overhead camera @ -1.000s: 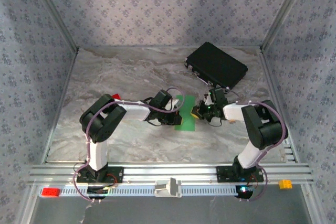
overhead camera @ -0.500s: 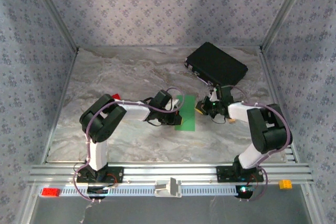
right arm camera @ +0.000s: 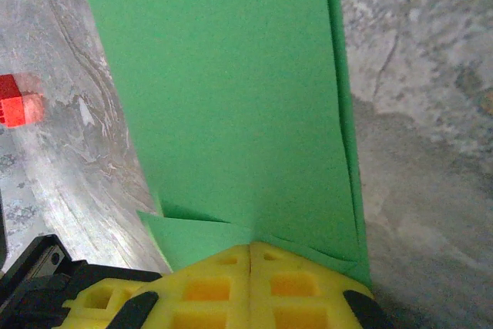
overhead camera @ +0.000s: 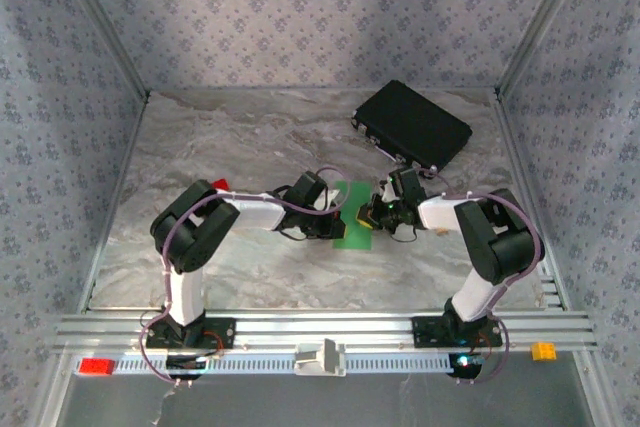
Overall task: Fold a paper plane with a square sheet of paper (pick it up from the middle)
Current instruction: Fold the triangle a second time at the center of the table.
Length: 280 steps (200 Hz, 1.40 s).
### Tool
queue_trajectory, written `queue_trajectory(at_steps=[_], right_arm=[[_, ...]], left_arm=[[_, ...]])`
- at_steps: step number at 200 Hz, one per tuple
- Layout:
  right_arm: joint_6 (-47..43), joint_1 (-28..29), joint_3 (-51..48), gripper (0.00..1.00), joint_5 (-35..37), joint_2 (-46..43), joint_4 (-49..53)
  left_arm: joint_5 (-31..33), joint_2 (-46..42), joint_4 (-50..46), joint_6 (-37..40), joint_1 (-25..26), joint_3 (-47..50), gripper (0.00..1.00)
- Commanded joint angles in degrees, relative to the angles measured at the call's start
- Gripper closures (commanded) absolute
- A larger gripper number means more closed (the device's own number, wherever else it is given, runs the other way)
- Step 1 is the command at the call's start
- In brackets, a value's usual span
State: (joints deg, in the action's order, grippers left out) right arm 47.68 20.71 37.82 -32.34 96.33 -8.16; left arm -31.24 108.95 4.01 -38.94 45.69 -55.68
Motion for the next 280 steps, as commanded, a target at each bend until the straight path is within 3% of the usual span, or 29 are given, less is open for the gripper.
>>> queue_trajectory(at_steps=[1,56,108,151,280], right_arm=[[-0.2,-0.6,-1.0,1.0,3.8,1.8,3.3],[0.5,-0.6,-1.3,1.0,3.2,2.1,2.4],[0.8,-0.7,-1.8,1.0,3.0,1.9,1.8],[0.8,-0.9,-2.1,1.0,3.2,1.9,1.7],[0.1,-2.1,-2.3,1.0,3.2,1.5,2.6]], left_arm=[[-0.9,-2.6,-1.6,-1.2,-0.1,-2.5,0.98],[-2.4,2.4,0.1,-2.8,0.9,-7.5,0.97],[-0.1,7.0,-2.5,-2.4,1.5,-8.9,0.98],[3.3,5.9,-5.4,-0.6,1.9,-7.6,0.98],[1.9,-2.5,-5.3,0.4,0.9,1.5,0.91]])
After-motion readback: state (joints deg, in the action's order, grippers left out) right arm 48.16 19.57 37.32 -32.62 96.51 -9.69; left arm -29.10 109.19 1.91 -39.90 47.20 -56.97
